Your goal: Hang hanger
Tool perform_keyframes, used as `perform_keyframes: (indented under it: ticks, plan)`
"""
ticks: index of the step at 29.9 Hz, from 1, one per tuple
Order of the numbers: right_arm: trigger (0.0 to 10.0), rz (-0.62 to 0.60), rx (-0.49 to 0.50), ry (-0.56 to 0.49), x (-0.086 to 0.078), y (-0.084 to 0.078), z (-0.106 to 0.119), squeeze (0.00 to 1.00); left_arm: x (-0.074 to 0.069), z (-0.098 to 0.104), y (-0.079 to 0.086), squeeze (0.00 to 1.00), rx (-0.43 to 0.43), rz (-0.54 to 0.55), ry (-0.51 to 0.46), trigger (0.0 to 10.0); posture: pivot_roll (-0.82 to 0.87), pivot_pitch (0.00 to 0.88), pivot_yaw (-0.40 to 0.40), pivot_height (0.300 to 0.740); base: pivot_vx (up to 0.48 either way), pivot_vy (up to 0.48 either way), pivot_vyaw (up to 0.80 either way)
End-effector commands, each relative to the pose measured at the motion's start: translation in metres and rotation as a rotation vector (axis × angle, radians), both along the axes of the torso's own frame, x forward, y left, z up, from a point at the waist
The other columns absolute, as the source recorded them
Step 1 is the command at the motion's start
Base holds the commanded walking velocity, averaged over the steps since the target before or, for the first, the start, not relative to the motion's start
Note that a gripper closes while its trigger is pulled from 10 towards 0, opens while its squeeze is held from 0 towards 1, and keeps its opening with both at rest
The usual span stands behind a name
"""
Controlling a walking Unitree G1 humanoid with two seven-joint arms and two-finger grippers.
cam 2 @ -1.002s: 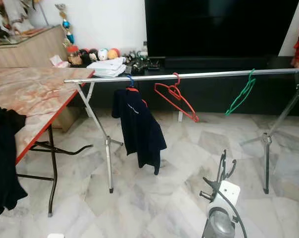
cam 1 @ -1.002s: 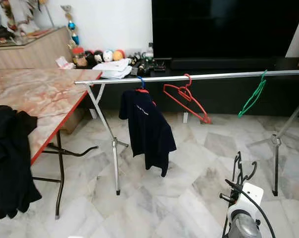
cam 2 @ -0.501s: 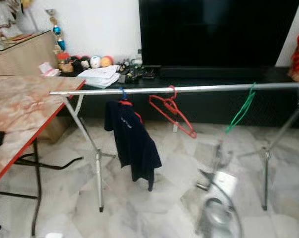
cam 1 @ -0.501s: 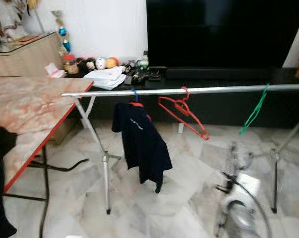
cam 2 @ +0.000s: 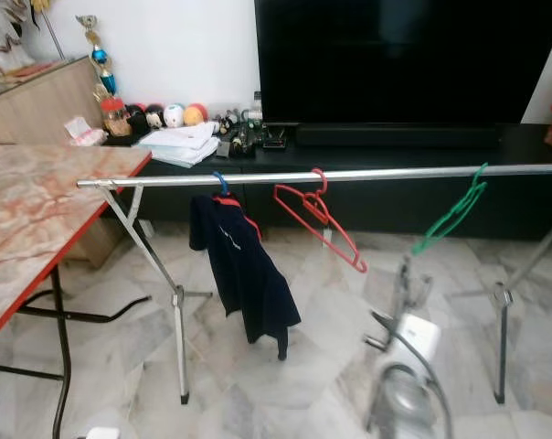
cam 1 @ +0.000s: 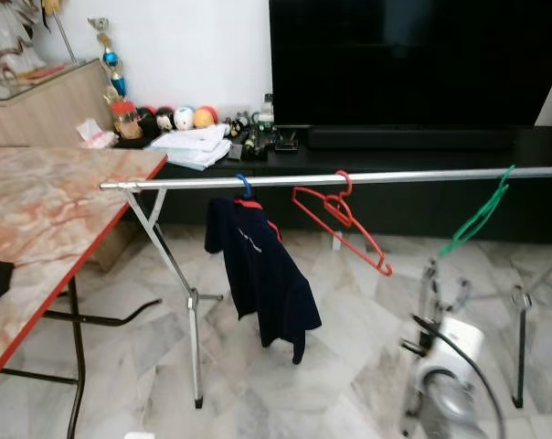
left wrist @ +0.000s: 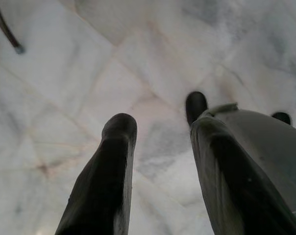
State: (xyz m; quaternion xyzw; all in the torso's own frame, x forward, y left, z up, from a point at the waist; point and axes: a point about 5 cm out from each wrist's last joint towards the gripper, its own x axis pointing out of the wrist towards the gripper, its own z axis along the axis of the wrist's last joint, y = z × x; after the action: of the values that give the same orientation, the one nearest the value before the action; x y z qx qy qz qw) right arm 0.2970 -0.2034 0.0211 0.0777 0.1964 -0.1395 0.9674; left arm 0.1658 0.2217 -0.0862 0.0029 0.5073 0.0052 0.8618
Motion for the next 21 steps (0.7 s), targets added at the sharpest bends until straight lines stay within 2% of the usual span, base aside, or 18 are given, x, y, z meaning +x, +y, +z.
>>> perform_keyframes:
  ticks: [1,9,11,15,21]
  plan:
    - [10.0,-0.009,-0.017,0.015,-0.002,-0.008,-0.001,0.00,0.002,0.001,0.001,0.00,0.007,-0.012,0.002,10.0,-0.07,0.000,0.095,0.740,0.296,0.000,0.00]
    - [10.0,-0.010,-0.020,0.025,-0.002,-0.008,-0.002,0.00,0.002,0.001,0.001,0.00,0.002,-0.015,0.005,10.0,-0.07,0.000,0.095,0.740,0.292,0.000,0.00]
    - [10.0,-0.045,-0.037,0.061,-0.005,-0.013,-0.006,0.00,0.002,0.001,0.000,0.00,-0.001,-0.018,0.005,10.0,-0.07,0.000,0.096,0.740,0.291,0.000,0.00]
    - [10.0,-0.039,-0.053,0.086,-0.006,-0.015,-0.008,0.00,0.003,0.001,0.000,0.00,-0.003,-0.021,0.005,10.0,-0.07,0.000,0.096,0.740,0.291,0.000,0.00]
    - [10.0,-0.067,-0.069,0.092,-0.005,-0.019,-0.007,0.00,0.004,0.002,0.000,0.00,-0.006,-0.023,0.002,10.0,-0.07,0.000,0.096,0.740,0.292,0.000,0.00]
